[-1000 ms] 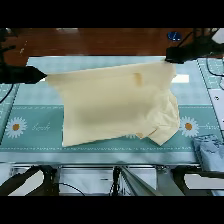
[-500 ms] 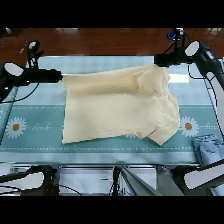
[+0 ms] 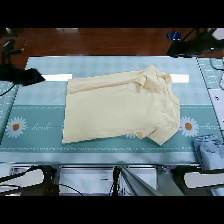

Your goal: Fold the shirts.

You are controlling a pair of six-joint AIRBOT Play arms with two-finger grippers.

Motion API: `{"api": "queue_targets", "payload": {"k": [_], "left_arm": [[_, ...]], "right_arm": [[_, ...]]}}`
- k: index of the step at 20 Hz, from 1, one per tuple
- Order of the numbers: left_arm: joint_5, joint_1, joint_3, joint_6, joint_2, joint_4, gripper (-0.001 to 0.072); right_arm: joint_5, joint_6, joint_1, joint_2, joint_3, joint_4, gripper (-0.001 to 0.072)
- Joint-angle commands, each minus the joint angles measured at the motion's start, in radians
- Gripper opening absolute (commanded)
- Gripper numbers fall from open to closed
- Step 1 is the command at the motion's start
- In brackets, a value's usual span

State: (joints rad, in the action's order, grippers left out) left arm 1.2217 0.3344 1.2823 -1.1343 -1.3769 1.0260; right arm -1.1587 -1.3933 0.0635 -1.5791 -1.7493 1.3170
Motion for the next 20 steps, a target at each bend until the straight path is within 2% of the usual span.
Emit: {"api": "queue_targets", "payload": {"k": [1,3,6,9,13,20], "left_arm": [[0.417,0.183,-0.088,-0.048,0.113,0.003,0.0631],[0.402,0.240,-0.305,-0.044,0.211,-0.082,0.0686],[0.402,0.247,-0.577,-0.033,0.267,-0.073,0.0687],[0.314,0.246,-0.741,-0.029,0.261,-0.075,0.0686],[0.183,0.217,-0.800,-0.031,0.258,-0.076,0.0686],[0.051,0.006,-0.800,-0.093,0.122,-0.085,0.0685]], "right_arm": [[-0.352,0.004,0.063,0.098,-0.011,0.262,0.0502],[-0.373,0.006,0.128,0.122,0.074,0.194,0.0502],[-0.344,0.063,0.200,0.139,0.232,0.053,0.0503],[-0.333,0.098,0.243,0.139,0.345,-0.021,0.0503],[-0.322,0.124,0.259,0.139,0.393,-0.038,0.0501],[-0.335,0.124,0.259,0.146,0.393,-0.060,0.0501]]}}
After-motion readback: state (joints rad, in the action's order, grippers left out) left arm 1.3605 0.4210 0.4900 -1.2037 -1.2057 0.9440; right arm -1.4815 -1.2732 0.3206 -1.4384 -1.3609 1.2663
